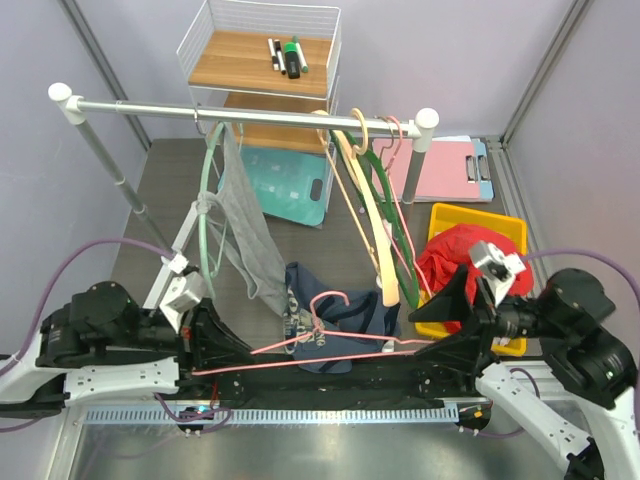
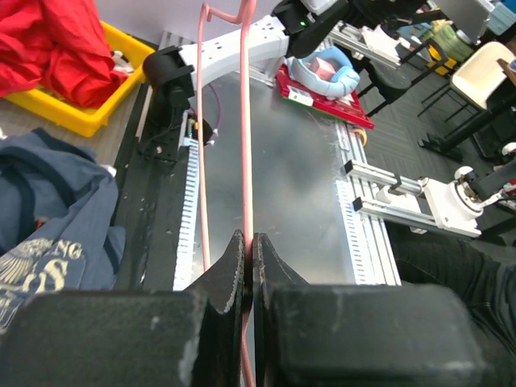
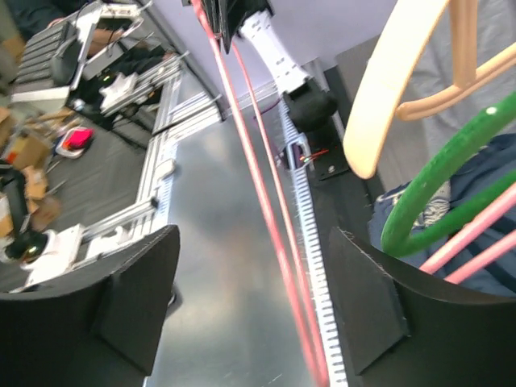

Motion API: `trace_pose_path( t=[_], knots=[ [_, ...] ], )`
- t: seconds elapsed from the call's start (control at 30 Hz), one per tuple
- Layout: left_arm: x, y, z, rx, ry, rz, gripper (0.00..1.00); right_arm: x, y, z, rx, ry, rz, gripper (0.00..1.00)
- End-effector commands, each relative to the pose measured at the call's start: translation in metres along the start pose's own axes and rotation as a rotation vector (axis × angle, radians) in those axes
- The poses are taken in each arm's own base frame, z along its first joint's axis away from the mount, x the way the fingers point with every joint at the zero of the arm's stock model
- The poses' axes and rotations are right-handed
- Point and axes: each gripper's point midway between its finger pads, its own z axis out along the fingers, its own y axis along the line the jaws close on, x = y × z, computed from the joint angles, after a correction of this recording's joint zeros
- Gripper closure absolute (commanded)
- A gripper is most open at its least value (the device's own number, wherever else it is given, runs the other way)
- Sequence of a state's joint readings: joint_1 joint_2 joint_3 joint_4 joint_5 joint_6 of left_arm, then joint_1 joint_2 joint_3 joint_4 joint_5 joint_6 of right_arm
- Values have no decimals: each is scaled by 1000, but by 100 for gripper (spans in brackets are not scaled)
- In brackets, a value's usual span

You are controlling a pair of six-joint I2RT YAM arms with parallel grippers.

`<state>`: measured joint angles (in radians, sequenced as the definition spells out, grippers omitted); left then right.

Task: Remove the tank top from the hanger
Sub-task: Place the hanger at the clothesline.

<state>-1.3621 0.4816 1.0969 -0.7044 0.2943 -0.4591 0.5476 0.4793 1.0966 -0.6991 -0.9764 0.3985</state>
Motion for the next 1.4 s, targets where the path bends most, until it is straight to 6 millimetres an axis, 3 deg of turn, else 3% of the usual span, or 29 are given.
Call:
trace_pose_path(
  t=[0.0, 0.2, 0.23, 0.37, 0.43, 0.63, 0.73, 0.87, 1.13, 1.17, 1.2, 1.23, 1.3, 1.33, 1.37],
  knots=[
    [17, 13, -22, -89, 61, 15, 100, -12, -2, -19, 157, -107, -94, 18],
    [23, 50, -43, -320, 29, -29, 100, -22, -37, -52, 483, -266, -63, 15],
    [16, 67, -49, -429, -16, -46, 100, -19, -41, -58, 522, -273, -46, 15],
    [3, 94, -66, -616, -93, -81, 100, -8, -50, -73, 614, -300, -26, 6],
    [-13, 92, -70, -636, -146, -97, 100, 1, -55, -79, 651, -307, -14, 0],
    [-56, 64, -65, -509, -278, -102, 100, 37, -85, -79, 713, -295, 88, 0],
    [-69, 60, -66, -506, -310, -105, 100, 57, -99, -72, 718, -247, 124, 0],
    [-87, 56, -65, -499, -361, -110, 100, 100, -139, -55, 764, -90, 240, 0],
    [-132, 62, -72, -590, -506, -146, 100, 83, -154, -37, 740, -187, 319, 0],
    [-135, 63, -71, -598, -511, -144, 100, 94, -162, -30, 734, -165, 356, 0],
    [-139, 64, -66, -608, -509, -141, 100, 91, -164, -21, 688, -180, 362, 0],
    [-141, 66, -64, -621, -503, -136, 100, 107, -176, -13, 681, -153, 414, 1],
    [-147, 69, -57, -648, -497, -137, 100, 108, -178, 6, 588, -164, 458, 2],
    [-149, 70, -53, -652, -496, -138, 100, 123, -189, 11, 589, -146, 492, 2],
    [-152, 71, -52, -661, -502, -142, 100, 126, -193, 15, 581, -149, 520, 2]
  ],
)
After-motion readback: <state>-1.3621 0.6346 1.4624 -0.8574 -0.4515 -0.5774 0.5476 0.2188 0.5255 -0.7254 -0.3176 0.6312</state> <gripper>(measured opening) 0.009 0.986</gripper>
